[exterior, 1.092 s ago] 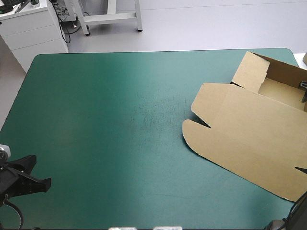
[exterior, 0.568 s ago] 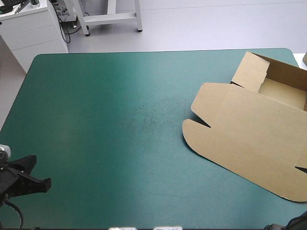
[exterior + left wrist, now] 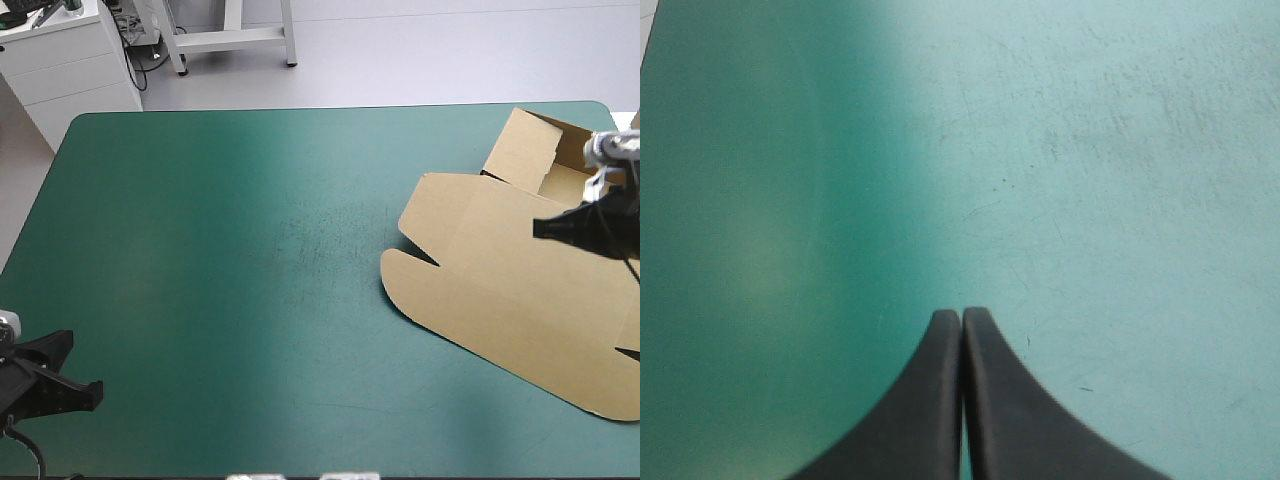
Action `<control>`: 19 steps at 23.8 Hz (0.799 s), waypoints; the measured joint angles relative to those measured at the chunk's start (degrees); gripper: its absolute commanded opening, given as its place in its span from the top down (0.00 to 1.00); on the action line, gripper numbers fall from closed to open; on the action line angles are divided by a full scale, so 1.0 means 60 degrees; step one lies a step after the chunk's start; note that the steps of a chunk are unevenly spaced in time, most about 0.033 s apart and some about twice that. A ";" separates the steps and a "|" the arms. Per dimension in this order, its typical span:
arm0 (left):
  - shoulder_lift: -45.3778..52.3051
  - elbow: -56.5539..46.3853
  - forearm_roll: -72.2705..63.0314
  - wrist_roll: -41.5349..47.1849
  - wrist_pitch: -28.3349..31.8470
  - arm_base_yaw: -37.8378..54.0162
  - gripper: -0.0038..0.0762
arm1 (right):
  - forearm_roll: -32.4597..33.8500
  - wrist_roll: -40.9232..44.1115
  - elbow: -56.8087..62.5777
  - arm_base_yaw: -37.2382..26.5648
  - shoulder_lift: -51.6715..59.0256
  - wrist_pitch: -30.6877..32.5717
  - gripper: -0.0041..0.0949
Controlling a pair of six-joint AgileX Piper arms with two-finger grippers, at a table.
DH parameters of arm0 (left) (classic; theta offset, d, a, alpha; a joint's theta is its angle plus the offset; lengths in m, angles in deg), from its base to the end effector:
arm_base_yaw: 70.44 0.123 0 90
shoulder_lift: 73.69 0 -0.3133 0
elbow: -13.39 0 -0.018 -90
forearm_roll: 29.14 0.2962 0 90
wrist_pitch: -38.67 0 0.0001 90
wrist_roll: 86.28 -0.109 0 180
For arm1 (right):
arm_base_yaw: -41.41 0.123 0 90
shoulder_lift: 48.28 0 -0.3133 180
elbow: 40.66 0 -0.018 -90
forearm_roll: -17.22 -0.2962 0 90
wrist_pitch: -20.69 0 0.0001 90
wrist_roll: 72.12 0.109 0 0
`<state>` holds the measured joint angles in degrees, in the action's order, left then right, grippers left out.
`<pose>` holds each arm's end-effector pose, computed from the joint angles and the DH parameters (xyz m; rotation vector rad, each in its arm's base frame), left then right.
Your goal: Fold the box
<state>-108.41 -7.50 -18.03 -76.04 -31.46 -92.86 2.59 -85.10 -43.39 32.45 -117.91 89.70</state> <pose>0.0668 -0.0062 0.4214 0.2011 2.1688 -0.0872 0.2320 -0.0105 0.4742 -0.0879 2.3353 0.1376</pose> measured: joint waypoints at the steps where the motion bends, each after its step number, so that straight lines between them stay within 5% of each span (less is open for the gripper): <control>1: 0.0309 -0.0235 0.0000 0.0000 0.0052 0.0000 0.98 | -0.0002 -0.0289 0.0781 0.0469 0.0696 -0.0327 0.98; 6: 0.1592 -0.1567 -0.0221 0.0009 0.0783 0.0000 0.98 | -0.0028 -0.0930 0.2765 0.1338 0.2540 -0.1322 0.98; 11: 0.3401 -0.3841 -0.0221 -0.0070 0.2716 0.0000 0.98 | -0.0109 -0.1350 0.5119 0.1392 0.4256 -0.2166 0.98; 19: 0.4452 -0.5298 -0.0213 -0.0098 0.3558 0.0000 0.98 | -0.0611 -0.1544 0.7771 0.1392 0.5971 -0.4290 0.98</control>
<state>-81.70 -39.29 -19.31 -76.63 -10.11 -92.86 -1.07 -94.36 3.24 40.80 -82.08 63.96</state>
